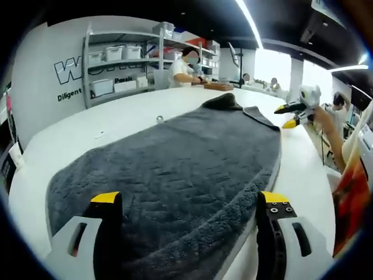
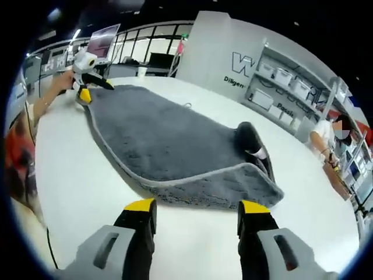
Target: Open the folded towel by lifting each exposed corner and separating the folded layers until the towel lies flat within the target outline without major curled edges
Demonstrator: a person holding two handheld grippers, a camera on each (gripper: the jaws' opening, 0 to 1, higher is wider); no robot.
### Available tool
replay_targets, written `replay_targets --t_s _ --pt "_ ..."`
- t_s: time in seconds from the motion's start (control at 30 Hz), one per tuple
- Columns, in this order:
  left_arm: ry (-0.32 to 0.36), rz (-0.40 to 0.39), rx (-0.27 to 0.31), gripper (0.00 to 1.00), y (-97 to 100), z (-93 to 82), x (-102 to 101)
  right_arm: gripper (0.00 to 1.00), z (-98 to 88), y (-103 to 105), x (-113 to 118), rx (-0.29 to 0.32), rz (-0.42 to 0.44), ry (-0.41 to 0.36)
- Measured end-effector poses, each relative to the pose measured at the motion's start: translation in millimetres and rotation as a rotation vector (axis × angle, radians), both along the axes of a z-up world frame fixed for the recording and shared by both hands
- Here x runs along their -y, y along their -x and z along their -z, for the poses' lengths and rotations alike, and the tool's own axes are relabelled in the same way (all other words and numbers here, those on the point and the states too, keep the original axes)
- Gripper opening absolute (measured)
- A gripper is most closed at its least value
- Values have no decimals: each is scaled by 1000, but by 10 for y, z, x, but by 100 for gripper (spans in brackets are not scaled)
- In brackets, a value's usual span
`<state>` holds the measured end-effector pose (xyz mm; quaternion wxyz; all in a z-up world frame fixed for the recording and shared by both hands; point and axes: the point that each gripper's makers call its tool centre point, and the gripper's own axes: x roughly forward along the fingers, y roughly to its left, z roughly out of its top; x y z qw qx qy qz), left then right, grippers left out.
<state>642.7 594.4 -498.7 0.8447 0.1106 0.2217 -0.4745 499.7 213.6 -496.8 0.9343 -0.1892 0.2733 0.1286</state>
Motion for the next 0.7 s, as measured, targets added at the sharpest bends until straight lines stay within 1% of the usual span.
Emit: replay_targets --t_s 0.1,0.17,0.23,0.27,0.37,0.4,0.43,0.47,0.53,0.57,0.63,0.7 --pt "0 0 -2 94 3 4 1 67 -7 -52 54 -9 11 -2" --pt "-2 0 -3 94 3 10 -1 69 -22 -117 109 -12 22 -2" --pt "-2 -1 -4 94 0 14 -4 65 -49 -195 164 -7 34 -6" --pt "-3 -1 -4 94 -1 15 -5 61 -55 -211 174 -5 36 -7" --pt "-3 -2 -5 94 -2 18 -7 54 -121 -399 258 23 68 -40" --pt "-4 -3 -5 94 -4 21 -9 51 -127 -418 263 26 69 -42" --pt "-5 -3 -5 94 -5 24 -10 48 -152 -497 288 39 83 -53" --pt "-5 -4 -6 94 -5 25 -11 44 -158 -517 293 42 85 -52" --pt "-5 -4 -6 94 -6 27 -12 39 -170 -556 303 48 88 -51" --pt "-8 -8 -8 94 -16 39 -25 38 -204 -786 327 67 95 -37" --pt "-11 -10 -7 94 -20 42 -30 38 -180 -881 332 62 95 -29" --pt "-14 -11 -5 94 -26 43 -35 34 -143 -995 345 54 99 -20"
